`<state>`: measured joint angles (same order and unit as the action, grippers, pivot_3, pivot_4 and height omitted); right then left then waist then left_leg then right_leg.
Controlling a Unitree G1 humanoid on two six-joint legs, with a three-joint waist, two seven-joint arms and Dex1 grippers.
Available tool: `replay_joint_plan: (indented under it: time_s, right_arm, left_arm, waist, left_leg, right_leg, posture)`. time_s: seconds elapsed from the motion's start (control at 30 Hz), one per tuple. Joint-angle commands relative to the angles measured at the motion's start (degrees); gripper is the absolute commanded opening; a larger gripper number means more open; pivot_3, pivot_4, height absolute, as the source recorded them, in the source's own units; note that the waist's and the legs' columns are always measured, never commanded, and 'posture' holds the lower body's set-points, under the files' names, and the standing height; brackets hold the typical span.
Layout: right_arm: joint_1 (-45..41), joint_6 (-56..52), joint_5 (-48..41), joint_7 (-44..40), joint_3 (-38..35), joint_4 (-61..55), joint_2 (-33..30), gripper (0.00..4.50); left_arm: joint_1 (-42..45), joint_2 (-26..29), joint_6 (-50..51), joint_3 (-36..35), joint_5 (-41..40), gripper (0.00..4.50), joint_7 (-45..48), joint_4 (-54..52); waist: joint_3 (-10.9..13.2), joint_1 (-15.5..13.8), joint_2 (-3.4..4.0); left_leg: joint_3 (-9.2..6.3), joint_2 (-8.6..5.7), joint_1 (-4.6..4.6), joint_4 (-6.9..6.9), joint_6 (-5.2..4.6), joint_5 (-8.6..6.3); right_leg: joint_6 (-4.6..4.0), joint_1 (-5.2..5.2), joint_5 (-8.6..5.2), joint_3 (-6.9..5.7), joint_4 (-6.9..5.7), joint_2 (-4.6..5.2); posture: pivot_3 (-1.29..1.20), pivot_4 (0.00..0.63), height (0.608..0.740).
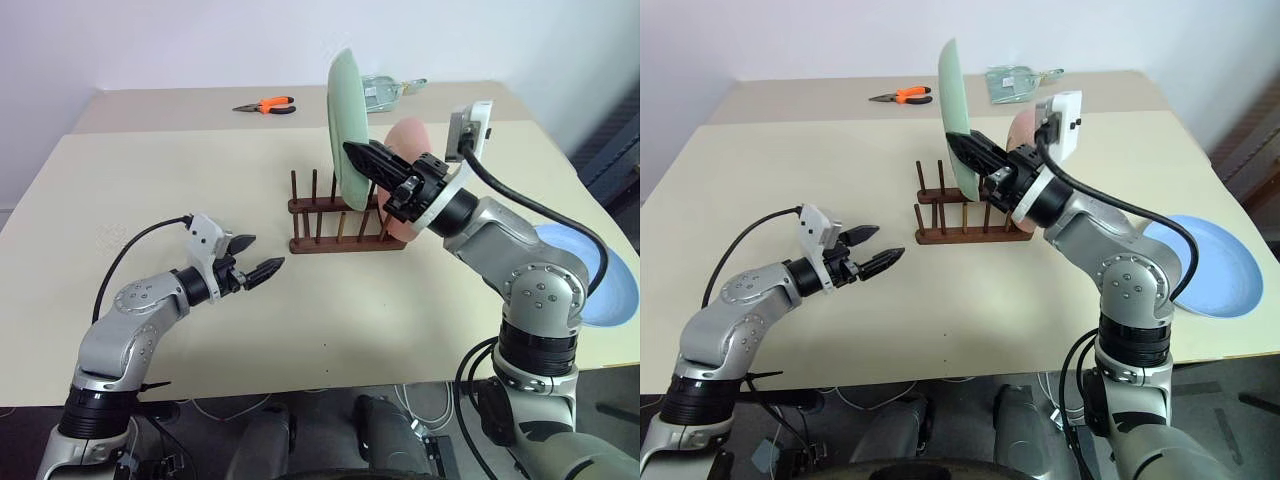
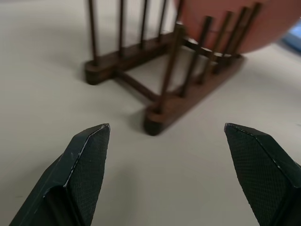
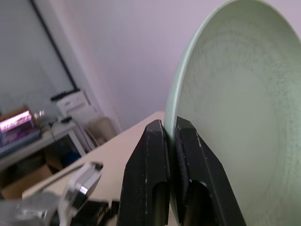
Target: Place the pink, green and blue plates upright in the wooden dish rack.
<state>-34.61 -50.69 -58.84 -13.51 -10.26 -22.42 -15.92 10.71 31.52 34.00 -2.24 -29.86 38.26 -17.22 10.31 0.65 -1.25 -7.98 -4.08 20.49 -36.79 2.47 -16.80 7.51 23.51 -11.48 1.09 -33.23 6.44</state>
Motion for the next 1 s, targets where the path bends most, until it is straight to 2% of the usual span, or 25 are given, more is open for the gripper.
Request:
replay_joint_plan:
  time_s: [0.03,0.23,0.27,0.3,0.4,0.6,0.73,0.8,0.93,1.0]
  right_arm:
    - [-1.65,-0.53,-2.31,2.6,-1.85,0.67,0.07,0.0]
    - [-3.14,-1.83,-3.98,4.93,-2.45,4.92,-0.07,0.0]
    - [-3.44,-1.85,-3.97,5.02,-2.36,5.24,-0.18,0.66]
    - [-3.8,-1.44,-3.17,4.35,-1.85,5.15,-0.64,0.87]
    - [-5.71,2.03,4.52,2.42,1.89,2.27,-4.08,2.14]
    - [-8.92,6.23,13.67,-6.83,5.05,-2.88,-15.98,2.14]
    - [-7.25,4.84,10.84,-13.42,-5.95,-2.29,-27.86,2.14]
    - [-5.77,3.84,8.98,-13.86,-8.72,-1.57,-29.47,2.14]
    - [3.49,4.49,10.15,-16.06,-12.07,-4.14,-31.7,2.14]
    - [8.68,2.41,8.58,-17.55,-17.38,-2.53,-33.79,2.7]
  left_arm:
    - [0.04,-0.74,0.47,0.11,-0.93,3.99,-0.19,-2.87]
    - [0.57,-2.36,0.78,1.98,0.4,3.99,-1.64,-3.58]
    - [0.62,-2.56,0.78,2.36,0.47,4.04,-1.6,-3.83]
    - [0.62,-2.74,0.81,2.7,0.54,4.04,-1.62,-4.08]
    - [0.89,-3.56,1.55,3.64,0.28,4.04,-2.06,-5.09]
    - [1.28,-4.67,2.42,5.34,0.36,4.04,-2.03,-6.06]
    - [2.39,-5.24,2.34,6.74,0.8,4.04,-1.66,-5.58]
    - [2.68,-5.49,2.52,6.87,0.42,4.04,-1.38,-5.37]
    - [3.95,-5.55,1.66,9.27,1.84,4.04,-0.14,-3.95]
    - [4.43,-5.76,1.8,9.61,1.73,4.04,0.25,-3.84]
  waist:
    - [0.0,0.0,0.0]
    - [0.0,0.07,0.01]
    - [0.0,0.07,0.01]
    - [0.0,0.06,0.01]
    - [0.01,0.05,0.02]
    - [0.05,-0.03,0.08]
    - [0.06,-0.46,0.03]
    - [0.05,-0.85,0.01]
    - [0.03,-1.16,-0.01]
    - [0.08,-1.32,0.07]
  left_leg:
    - [0.0,0.0,0.0,0.0,0.0,0.0]
    - [0.01,0.0,-0.01,0.0,0.0,0.0]
    - [0.01,0.0,0.0,0.0,0.0,0.0]
    - [0.01,0.0,0.0,0.0,0.0,0.0]
    - [0.02,-0.01,0.01,0.0,0.0,0.0]
    - [0.04,-0.02,0.04,-0.01,-0.01,0.0]
    - [0.03,-0.02,0.09,-0.07,-0.04,-0.02]
    - [0.05,-0.03,0.14,-0.16,-0.1,-0.05]
    - [0.12,0.02,0.05,-0.15,-0.11,-0.06]
    - [0.15,0.02,0.07,-0.16,-0.11,-0.06]
  right_leg:
    - [0.0,0.0,0.0,-0.01,0.0,0.0]
    - [0.01,0.0,0.0,-0.01,0.0,0.0]
    - [0.01,0.01,0.0,-0.01,-0.01,0.0]
    - [0.01,0.01,0.0,-0.01,0.0,-0.01]
    - [0.02,0.0,0.0,-0.01,0.01,-0.01]
    - [0.08,-0.01,-0.03,-0.03,0.05,0.0]
    - [0.27,-0.1,-0.17,-0.05,0.13,0.03]
    - [0.25,-0.1,-0.17,-0.05,0.16,0.05]
    - [0.24,-0.16,-0.19,-0.05,0.16,0.05]
    - [0.24,-0.15,-0.19,-0.02,0.17,0.06]
  posture:
    - [0.0,0.15,0.74]
    - [0.0,0.15,0.74]
    - [0.0,0.15,0.74]
    - [0.0,0.15,0.74]
    - [0.0,0.15,0.74]
    - [0.0,0.15,0.74]
    - [0.0,0.15,0.74]
    - [0.0,0.15,0.74]
    - [0.0,0.15,0.74]
    - [0.0,0.15,0.74]
